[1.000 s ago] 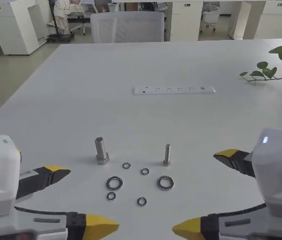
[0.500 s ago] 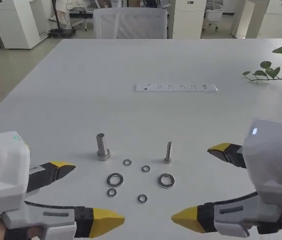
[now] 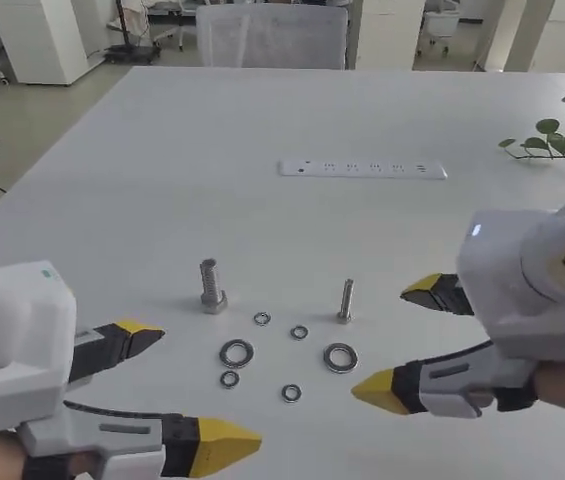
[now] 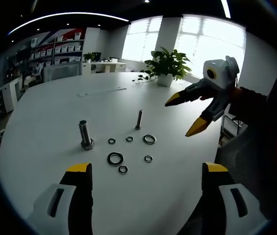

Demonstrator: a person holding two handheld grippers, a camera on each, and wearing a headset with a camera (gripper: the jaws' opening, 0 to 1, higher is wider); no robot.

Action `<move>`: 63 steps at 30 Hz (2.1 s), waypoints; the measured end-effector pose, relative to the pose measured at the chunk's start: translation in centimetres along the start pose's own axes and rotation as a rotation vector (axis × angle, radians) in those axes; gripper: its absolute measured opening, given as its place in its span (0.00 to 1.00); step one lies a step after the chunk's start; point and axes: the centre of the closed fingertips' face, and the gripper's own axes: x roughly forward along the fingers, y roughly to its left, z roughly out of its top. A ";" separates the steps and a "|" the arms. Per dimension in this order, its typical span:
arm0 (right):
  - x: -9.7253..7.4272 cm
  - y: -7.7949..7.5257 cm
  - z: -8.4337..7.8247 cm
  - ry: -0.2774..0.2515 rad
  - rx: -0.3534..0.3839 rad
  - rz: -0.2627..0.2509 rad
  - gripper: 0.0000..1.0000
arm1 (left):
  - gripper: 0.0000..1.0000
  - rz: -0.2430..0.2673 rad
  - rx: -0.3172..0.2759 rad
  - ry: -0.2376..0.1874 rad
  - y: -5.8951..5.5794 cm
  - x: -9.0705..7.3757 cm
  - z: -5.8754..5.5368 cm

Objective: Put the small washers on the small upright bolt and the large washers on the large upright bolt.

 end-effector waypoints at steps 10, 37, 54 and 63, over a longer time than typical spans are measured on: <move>1.5 -0.1 -0.2 0.101 -0.085 0.061 0.58 | 0.92 0.004 -0.004 -0.001 0.2 0.0 -0.1; 4.7 -0.3 -1.4 0.351 -0.238 0.234 0.39 | 0.91 -0.002 0.012 0.014 0.4 0.3 -0.2; 6.6 -0.7 -2.8 0.419 -0.250 0.266 0.33 | 0.90 -0.011 0.020 0.031 0.2 0.6 -0.4; 7.0 -1.1 -2.7 0.441 -0.269 0.262 0.30 | 0.90 -0.015 0.020 0.028 0.1 0.6 -0.4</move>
